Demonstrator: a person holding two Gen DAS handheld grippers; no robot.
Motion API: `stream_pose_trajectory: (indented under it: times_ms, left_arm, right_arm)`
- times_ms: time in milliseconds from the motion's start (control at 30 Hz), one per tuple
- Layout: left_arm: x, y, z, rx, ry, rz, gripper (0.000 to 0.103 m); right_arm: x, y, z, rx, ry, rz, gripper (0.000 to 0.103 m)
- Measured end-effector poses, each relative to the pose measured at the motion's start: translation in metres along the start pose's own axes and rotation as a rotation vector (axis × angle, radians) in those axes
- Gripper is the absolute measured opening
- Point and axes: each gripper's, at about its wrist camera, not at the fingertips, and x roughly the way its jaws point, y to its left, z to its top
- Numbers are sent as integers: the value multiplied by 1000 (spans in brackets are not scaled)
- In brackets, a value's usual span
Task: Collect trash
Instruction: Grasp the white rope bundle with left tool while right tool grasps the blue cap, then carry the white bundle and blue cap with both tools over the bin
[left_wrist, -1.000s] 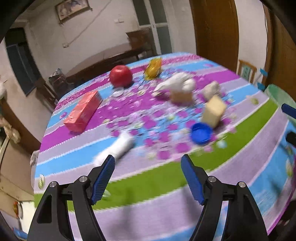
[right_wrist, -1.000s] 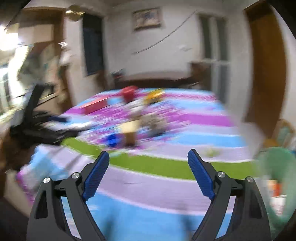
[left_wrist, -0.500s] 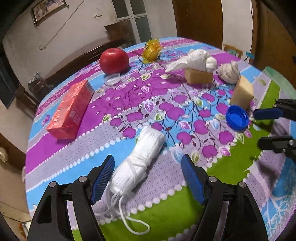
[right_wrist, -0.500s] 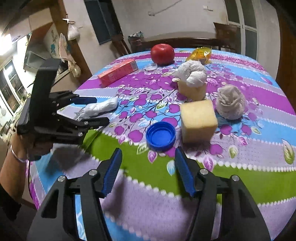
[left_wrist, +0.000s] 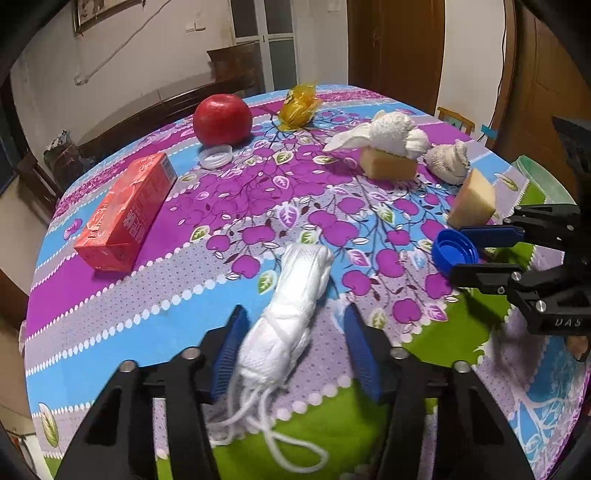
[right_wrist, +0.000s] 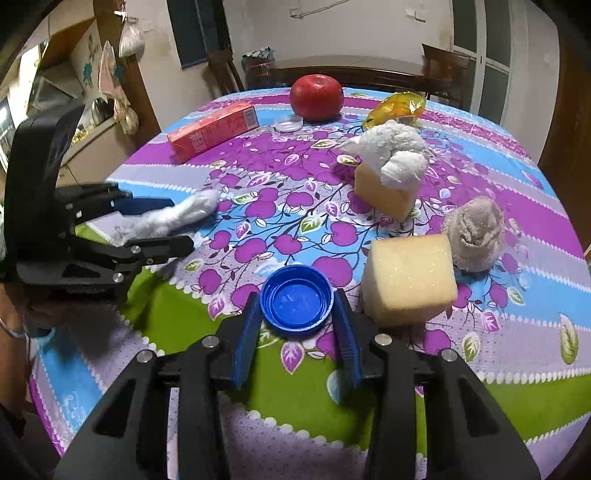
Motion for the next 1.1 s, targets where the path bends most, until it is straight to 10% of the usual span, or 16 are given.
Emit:
stream_pose_trajectory:
  times_ms: [100,667,1100]
  left_arm:
    - [-4,-7,-3,-13,-5,18,30]
    - [-97,-77,-49,-154,-87,34,29]
    - [-109,-224,62,62,-191,17,29]
  right_arm:
    - [-5,1,-5,1,-5,40,38]
    - [-109,-15,-78,12,-150,78,38]
    - [-227,-126,-83,111,-348,-199,38]
